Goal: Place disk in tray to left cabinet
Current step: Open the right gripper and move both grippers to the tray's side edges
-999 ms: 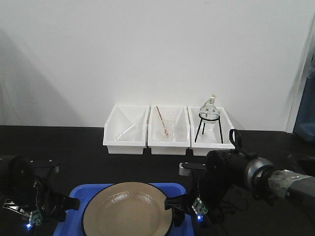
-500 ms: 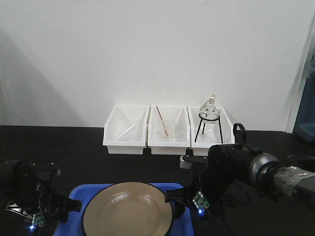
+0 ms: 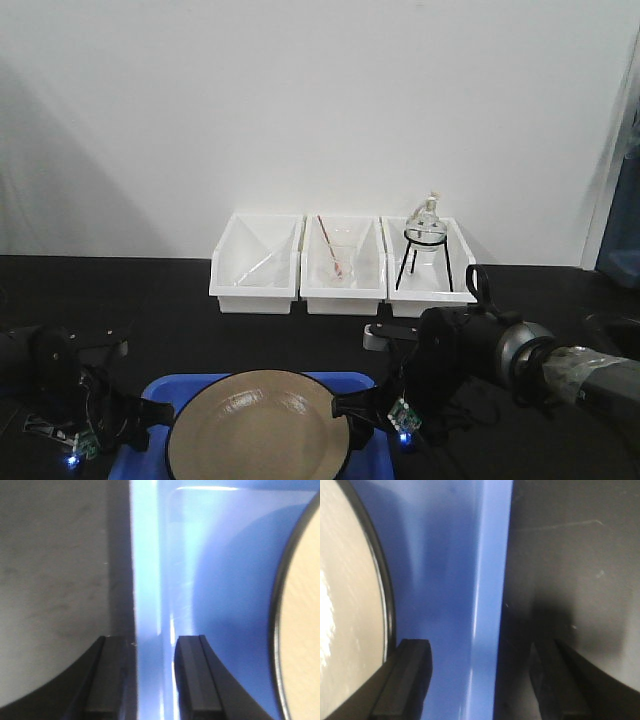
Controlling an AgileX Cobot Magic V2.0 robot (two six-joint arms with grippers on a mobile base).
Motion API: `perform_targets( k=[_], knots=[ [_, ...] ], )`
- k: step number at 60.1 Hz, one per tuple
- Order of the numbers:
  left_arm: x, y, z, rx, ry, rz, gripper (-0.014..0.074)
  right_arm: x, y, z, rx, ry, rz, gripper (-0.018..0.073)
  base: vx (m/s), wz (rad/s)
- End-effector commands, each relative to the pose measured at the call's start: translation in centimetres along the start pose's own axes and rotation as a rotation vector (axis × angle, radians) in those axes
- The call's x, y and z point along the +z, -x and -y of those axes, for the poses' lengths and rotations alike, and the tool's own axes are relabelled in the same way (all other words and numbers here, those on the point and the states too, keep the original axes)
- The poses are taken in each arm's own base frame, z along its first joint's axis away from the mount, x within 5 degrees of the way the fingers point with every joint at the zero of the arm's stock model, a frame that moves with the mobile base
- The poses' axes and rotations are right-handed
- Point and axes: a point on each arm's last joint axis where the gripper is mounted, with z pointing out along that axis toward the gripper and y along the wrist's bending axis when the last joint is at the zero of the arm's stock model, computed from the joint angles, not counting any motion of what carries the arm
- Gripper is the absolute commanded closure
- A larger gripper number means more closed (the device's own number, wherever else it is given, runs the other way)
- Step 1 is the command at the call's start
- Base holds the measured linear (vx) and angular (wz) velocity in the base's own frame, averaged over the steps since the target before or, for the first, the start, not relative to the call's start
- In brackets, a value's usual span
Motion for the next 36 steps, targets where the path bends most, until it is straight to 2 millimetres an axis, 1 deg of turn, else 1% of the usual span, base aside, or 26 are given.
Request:
perform_targets(
  k=[1,7,14,25,31,36],
  knots=[
    [-1.5,1.4,0.6,-0.002,-0.023,0.094,0.0231,-3.2,1.8,-0.9,0.006,0.056,0.141,0.008,0.0,0.0],
    [-0.7,1.2,0.5,-0.004,-0.02,0.072,0.0231,-2.8,1.7,-0.9,0.012,0.06,0.13,0.008,0.0,0.0],
    [0.3,0.9,0.4,-0.01,-0.02,0.043,0.0231,-1.9,1.5,-0.7,0.013,0.056,0.11,0.008,0.0,0.0],
    [0.8,0.7,0.4,-0.017,-0.023,0.026,0.0231,-1.6,1.4,-0.8,0.012,0.067,0.099,0.0089,0.0,0.0],
    [0.7,0.6,0.6,-0.045,-0.041,0.025,0.0244,-1.6,1.3,-0.8,0.012,0.065,0.083,0.0134,0.0,0.0],
    [0.7,0.6,0.8,-0.075,-0.063,0.022,0.0273,-1.6,1.1,-0.7,0.012,0.063,0.068,0.0205,0.0,0.0]
  ],
)
